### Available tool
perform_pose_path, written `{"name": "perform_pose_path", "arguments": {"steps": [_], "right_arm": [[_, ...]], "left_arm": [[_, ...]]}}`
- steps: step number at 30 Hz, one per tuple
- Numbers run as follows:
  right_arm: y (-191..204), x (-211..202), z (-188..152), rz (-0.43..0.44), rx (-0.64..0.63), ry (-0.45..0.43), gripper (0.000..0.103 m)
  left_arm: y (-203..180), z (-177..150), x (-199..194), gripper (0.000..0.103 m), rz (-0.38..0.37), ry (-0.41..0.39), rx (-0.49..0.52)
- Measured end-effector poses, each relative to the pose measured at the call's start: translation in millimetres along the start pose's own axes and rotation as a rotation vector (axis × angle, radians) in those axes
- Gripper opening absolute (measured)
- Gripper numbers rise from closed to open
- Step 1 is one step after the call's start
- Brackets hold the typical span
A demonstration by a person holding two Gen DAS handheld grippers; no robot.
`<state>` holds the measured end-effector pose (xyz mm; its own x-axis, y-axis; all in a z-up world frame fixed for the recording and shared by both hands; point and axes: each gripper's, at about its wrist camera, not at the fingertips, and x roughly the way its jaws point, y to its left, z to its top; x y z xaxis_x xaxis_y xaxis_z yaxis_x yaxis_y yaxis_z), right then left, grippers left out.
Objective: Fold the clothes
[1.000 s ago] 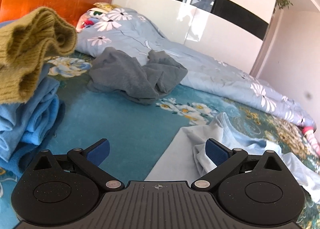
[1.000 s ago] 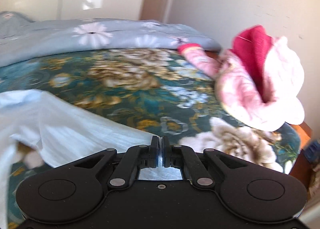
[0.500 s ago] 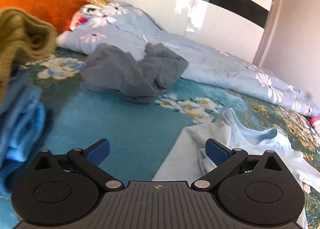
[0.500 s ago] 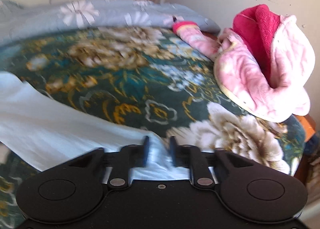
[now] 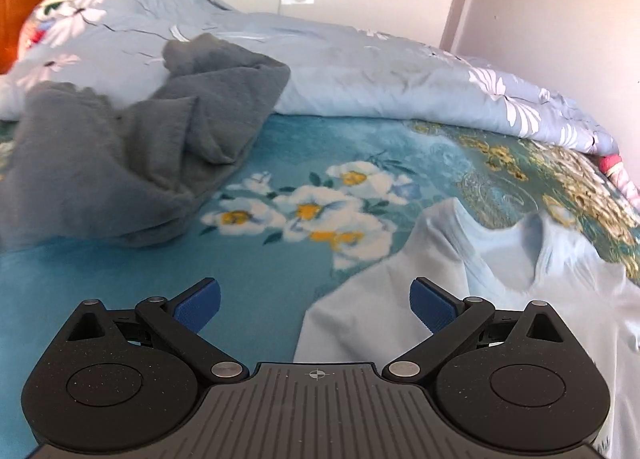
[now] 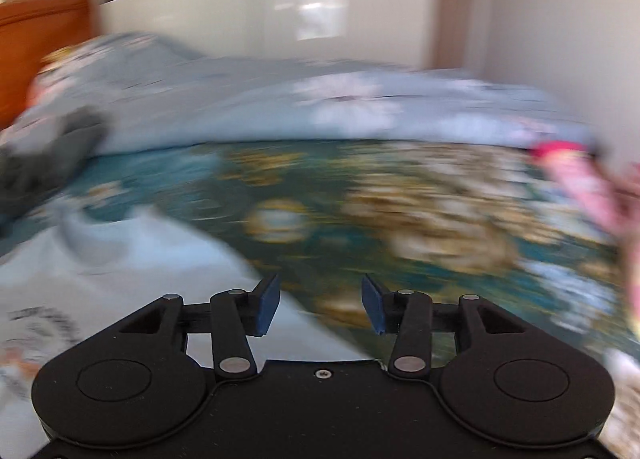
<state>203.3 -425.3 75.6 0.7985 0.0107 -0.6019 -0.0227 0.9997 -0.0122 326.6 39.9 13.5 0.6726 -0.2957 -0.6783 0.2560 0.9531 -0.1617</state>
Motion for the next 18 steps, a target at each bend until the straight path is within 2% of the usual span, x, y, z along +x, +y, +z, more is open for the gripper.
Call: {"name": "perform_pose_path", "arguments": {"steps": [2, 8, 11, 14, 16, 18], "right_arm": [[20, 29, 9, 0.086, -0.036, 0.032, 0.047], [38, 99, 23, 0.138, -0.021, 0.113, 0.047], [40, 119, 24, 0.147, -0.011, 0.143, 0.047], [43, 131, 26, 0.161, -0.027, 0.156, 0.048], [45, 137, 28, 0.171, -0.046, 0.162, 0.049], [46, 141, 30, 0.178, -0.061, 0.166, 0.049]], "left_arm": [[0, 4, 11, 0.1, -0.008, 0.021, 0.022], [-6, 9, 37, 0.096, -0.052, 0.075, 0.127], [-8, 9, 48, 0.085, -0.081, 0.103, 0.149], [-13, 4, 52, 0.079, -0.108, 0.105, 0.195], [-16, 2, 51, 0.071, -0.126, 0.095, 0.218], [-17, 1, 50, 0.056, -0.157, 0.095, 0.216]]}}
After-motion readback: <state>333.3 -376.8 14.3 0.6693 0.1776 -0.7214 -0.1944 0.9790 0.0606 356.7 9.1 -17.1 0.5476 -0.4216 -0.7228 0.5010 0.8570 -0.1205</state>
